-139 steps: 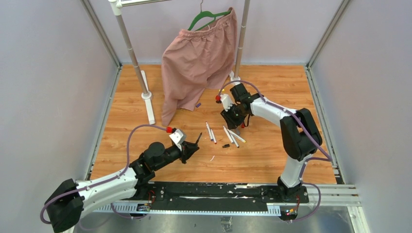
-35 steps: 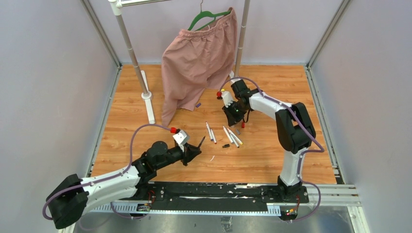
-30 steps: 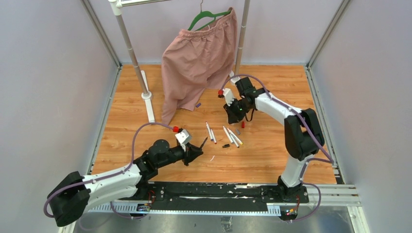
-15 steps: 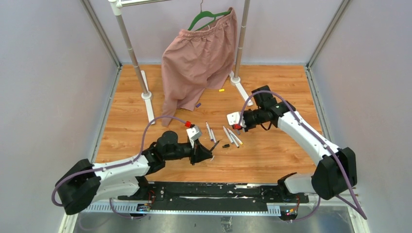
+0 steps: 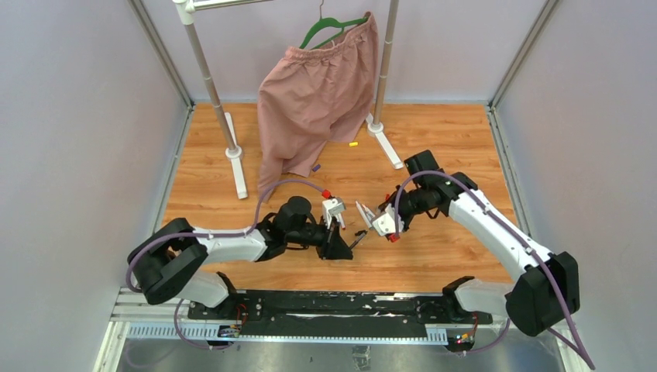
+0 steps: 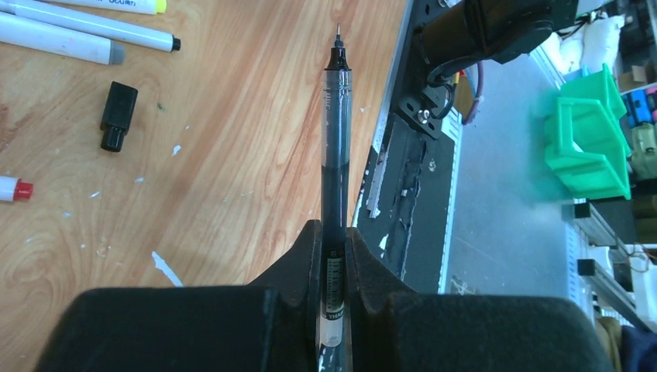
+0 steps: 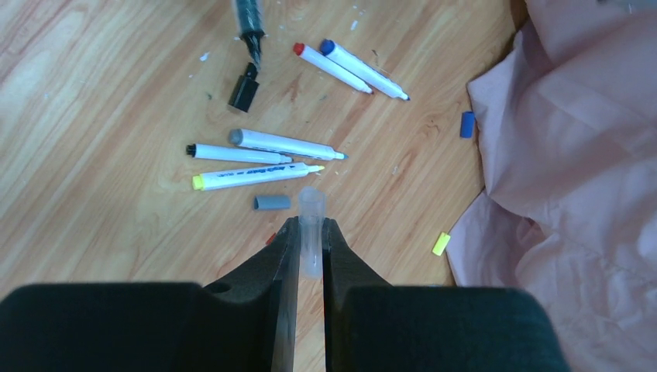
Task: Insert the pens into the pen caps
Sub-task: Insert the pen cap onto the pen.
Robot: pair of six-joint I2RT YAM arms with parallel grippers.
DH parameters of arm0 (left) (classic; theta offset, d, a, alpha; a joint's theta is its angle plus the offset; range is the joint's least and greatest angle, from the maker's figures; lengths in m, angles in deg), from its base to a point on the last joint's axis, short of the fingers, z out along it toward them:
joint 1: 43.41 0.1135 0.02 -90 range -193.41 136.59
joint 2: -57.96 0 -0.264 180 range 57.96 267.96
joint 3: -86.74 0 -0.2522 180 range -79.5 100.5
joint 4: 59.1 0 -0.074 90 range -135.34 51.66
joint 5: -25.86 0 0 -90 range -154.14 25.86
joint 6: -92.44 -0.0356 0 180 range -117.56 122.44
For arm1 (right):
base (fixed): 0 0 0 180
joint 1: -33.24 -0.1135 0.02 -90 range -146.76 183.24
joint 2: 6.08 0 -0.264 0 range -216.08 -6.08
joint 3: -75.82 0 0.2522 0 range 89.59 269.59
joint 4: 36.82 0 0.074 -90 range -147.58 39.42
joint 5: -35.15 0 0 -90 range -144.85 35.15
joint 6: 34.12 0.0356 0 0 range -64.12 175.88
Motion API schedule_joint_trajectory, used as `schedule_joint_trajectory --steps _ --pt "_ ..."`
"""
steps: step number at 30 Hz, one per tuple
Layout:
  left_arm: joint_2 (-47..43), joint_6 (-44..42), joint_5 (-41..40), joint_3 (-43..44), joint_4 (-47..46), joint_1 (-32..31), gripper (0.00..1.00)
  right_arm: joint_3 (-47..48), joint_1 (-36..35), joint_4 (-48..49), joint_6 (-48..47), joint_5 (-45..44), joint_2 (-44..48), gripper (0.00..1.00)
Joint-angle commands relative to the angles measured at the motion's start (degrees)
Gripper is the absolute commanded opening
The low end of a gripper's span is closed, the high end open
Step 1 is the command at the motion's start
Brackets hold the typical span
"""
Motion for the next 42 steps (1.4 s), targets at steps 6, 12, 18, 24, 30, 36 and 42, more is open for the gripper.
schedule_joint_trajectory --steps 6,12,18,24,30,36,42 --pt "5.28 4.81 2.73 5.07 -0.76 -0.19 0.0 -3.71 -6.58 0.06 -3.08 -8.03 1.26 0.0" --pt "7.86 6.32 2.38 5.81 -0.76 -0.15 0.0 -4.22 -8.52 1.39 -1.15 -9.78 1.63 0.0" --pt "8.28 6.73 1.99 6.1 -0.76 -0.11 0.0 -4.69 -9.15 1.42 -0.69 -10.09 2.29 0.0" --pt "8.54 7.1 1.32 6.54 -0.78 0.5 0.0 -5.19 -10.19 1.51 -0.7 -10.55 2.37 0.0" --pt "8.78 7.58 0.79 6.3 -0.75 1.38 0.0 -5.12 -11.17 1.46 -0.39 -10.84 2.12 0.0" --pt "8.87 7.83 0.64 6.05 -0.7 1.83 0.0 -4.92 -11.81 1.42 0.0 -10.93 2.15 0.0" --pt "8.87 7.95 0.57 6.11 -0.76 1.88 0.0 -4.68 -13.02 1.5 0.63 -11.36 1.73 0.0"
